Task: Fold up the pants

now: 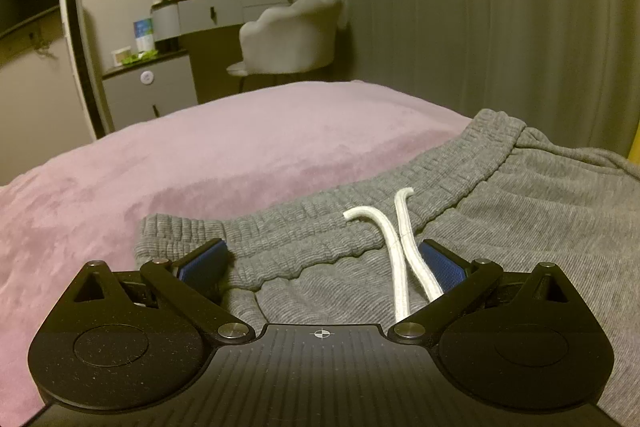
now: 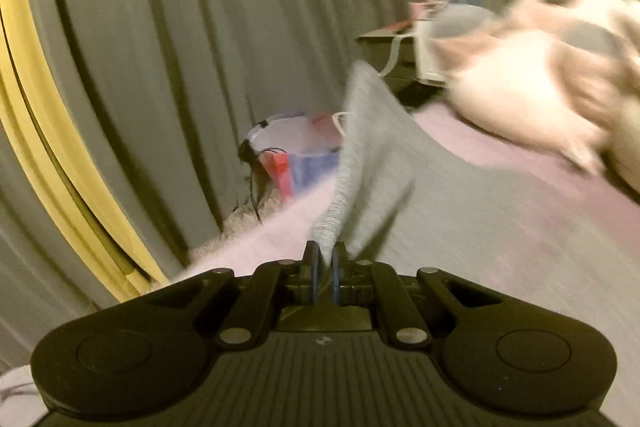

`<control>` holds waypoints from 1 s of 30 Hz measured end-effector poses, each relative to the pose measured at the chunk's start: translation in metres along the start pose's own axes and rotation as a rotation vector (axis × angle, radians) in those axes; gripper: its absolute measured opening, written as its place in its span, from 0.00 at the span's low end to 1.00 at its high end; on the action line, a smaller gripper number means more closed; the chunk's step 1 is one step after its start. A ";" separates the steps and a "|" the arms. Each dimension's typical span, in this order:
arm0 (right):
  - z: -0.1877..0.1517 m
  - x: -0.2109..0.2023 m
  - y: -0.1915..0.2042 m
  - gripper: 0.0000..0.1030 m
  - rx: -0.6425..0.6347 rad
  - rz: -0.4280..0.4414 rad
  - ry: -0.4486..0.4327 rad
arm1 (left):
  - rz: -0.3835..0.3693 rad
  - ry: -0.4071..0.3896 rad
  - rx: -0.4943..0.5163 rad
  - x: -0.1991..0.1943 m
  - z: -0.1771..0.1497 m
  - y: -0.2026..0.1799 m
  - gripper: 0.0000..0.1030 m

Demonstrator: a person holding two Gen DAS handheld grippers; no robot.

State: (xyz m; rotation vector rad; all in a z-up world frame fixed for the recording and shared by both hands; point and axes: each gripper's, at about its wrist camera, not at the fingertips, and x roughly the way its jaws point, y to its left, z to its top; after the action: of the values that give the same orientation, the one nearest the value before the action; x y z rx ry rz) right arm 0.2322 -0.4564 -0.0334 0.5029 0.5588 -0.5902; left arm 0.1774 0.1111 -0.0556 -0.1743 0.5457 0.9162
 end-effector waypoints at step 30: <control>-0.055 0.018 -0.184 0.13 0.650 0.215 0.087 | -0.817 0.595 0.013 0.014 0.084 -0.174 0.67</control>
State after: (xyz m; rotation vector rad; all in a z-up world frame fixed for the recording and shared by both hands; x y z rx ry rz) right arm 0.1097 -0.5643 -0.1359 1.1921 0.3780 -0.5383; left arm 0.3534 0.0469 -0.0062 -0.6185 0.9320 0.0435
